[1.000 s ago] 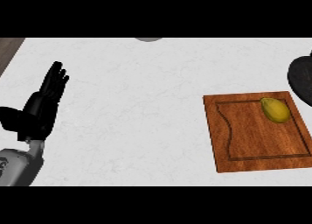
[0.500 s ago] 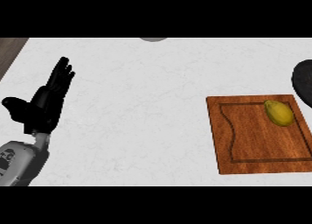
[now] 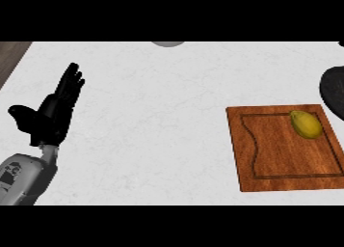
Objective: Pick the lemon from the cutting board and place it in the pan
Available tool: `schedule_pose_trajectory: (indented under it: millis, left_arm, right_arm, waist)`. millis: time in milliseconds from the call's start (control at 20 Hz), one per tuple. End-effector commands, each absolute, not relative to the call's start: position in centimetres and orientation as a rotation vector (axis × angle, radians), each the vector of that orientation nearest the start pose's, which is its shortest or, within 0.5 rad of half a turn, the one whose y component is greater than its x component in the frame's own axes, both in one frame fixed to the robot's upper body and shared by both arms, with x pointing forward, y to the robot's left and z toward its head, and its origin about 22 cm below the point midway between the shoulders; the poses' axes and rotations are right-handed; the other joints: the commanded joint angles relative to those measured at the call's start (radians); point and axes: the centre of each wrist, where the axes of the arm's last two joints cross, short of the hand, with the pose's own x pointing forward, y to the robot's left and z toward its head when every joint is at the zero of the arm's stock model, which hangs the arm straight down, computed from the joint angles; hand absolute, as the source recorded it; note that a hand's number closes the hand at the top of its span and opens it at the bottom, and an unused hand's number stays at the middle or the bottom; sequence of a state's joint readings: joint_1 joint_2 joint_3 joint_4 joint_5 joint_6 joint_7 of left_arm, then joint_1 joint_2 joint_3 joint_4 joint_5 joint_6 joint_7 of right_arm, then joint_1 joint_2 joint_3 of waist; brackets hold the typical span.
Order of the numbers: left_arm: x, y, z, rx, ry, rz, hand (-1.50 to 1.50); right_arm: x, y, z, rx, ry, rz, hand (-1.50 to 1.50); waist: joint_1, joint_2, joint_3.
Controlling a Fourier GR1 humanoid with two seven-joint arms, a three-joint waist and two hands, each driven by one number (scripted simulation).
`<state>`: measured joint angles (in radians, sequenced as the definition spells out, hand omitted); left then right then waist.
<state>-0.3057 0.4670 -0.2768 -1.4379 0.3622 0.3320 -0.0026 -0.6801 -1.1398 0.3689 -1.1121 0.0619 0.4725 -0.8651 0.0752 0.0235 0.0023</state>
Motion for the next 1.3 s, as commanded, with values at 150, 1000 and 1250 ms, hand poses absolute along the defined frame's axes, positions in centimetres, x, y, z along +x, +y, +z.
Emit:
schedule_pose_trajectory:
  millis: [150, 1000, 1250]
  left_arm:
    - [30.7, 26.5, 6.4, 0.174, -1.629, -0.070, 0.00]
    - [31.5, 26.9, 7.3, 0.179, -1.642, -0.074, 0.00]
    - [29.9, 26.2, 5.0, 0.163, -1.632, -0.072, 0.00]
  right_arm:
    - [34.2, -40.8, 22.2, 0.279, -1.763, 1.672, -1.50]
    - [37.4, -40.9, 17.6, 0.085, -1.554, 1.775, -1.50]
    - [38.5, -39.6, 14.9, 0.109, -1.515, 1.822, -1.50]
  waist:
    - [-0.033, -0.012, 0.000]
    - [-0.039, -0.013, -0.001]
    - [-0.021, -0.010, -0.001]
